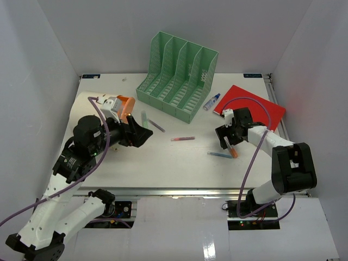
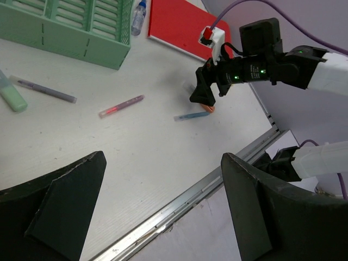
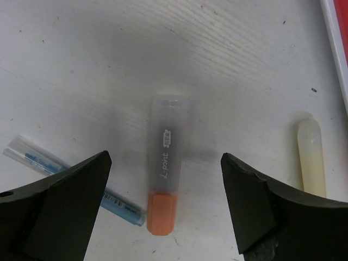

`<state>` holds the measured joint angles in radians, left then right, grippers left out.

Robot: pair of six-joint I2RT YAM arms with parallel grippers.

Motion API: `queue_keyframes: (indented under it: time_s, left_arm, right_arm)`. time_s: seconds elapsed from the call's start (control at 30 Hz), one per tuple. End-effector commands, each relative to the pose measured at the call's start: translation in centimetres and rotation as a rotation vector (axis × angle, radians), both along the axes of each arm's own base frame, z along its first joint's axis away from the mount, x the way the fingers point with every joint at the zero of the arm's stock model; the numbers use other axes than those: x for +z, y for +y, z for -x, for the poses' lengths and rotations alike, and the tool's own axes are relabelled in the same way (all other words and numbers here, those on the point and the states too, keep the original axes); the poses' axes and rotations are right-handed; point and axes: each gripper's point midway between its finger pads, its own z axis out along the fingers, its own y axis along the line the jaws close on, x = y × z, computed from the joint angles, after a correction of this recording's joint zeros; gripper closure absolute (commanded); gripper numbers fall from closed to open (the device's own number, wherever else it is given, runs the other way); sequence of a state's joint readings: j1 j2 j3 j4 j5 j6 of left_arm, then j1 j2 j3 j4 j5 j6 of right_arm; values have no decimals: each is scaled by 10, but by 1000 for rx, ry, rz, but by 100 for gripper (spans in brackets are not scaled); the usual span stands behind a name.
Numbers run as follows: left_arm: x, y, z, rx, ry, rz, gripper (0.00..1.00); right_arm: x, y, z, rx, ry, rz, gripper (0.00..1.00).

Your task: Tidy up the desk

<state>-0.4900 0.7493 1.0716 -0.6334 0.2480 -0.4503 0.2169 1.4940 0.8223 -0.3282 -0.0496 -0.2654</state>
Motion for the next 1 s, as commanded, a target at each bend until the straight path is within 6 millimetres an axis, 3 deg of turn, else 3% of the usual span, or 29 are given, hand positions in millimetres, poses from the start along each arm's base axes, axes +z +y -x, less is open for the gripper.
queue_keyframes:
  time_s: [0.0,0.27,0.6,0.67,0.8,0.97]
  left_arm:
    - [4,-1,7,-12,-9,42,2]
    - [-1,0,13,-10,7,65,2]
    - [0,2,19,-7,10,88,2]
    - [3,2,20,-10,6,96,2]
    - [16,0,25,-29,-2,125,2]
    - [40,1,32,-32,-35,177,2]
  right_arm:
    - [-5,3,-5,-10,-7,-13,20]
    - [-15,5,-2,-7,30,-33,47]
    - [-7,7,-8,21,-5,-37,82]
    - [6,10,-16,61,-57,-41,86]
    - [55,31,-32,249,-175,-82,92]
    - [165,101,-52,545,-405,-153,92]
